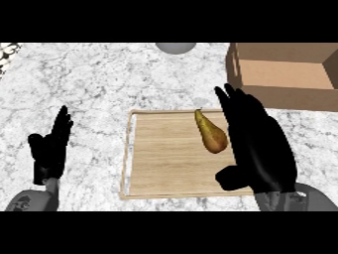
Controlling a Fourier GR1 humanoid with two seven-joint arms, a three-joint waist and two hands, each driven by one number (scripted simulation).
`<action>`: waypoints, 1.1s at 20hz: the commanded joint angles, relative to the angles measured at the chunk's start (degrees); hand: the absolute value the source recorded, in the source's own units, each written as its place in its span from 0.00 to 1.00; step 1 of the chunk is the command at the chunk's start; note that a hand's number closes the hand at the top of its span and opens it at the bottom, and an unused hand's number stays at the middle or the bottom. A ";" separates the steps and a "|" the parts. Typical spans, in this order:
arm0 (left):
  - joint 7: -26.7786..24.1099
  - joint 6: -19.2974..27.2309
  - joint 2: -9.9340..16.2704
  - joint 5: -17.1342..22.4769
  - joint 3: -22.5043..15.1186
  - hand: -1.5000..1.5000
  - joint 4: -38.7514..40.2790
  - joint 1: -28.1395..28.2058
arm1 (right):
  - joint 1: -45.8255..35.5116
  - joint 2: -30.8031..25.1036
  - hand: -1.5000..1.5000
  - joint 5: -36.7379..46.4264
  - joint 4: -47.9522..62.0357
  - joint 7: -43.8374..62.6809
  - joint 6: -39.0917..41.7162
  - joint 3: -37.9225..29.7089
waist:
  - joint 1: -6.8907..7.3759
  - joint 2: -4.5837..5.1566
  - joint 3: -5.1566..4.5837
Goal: Pick the pear from the tray and place it in the cardboard box
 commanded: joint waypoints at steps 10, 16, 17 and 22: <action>-0.77 -3.82 0.91 0.40 3.65 0.50 2.06 -0.92 | -0.70 12.69 0.00 5.86 9.13 8.32 7.34 0.83 | -0.31 0.01 0.05; 0.65 -1.44 -1.57 -2.18 2.42 0.50 3.20 -2.44 | -3.39 17.67 0.00 9.49 14.39 9.67 9.82 -0.63 | -0.40 0.06 0.04; 1.94 -1.52 -1.42 -1.71 2.64 0.50 1.09 -1.97 | -3.26 15.76 0.00 9.25 14.89 7.15 9.37 -4.05 | -0.31 0.04 0.06; 2.75 -1.88 -2.00 -2.45 1.96 0.50 -1.06 -0.44 | -5.31 17.81 0.00 9.56 20.13 9.97 6.21 -1.16 | 0.07 0.03 0.07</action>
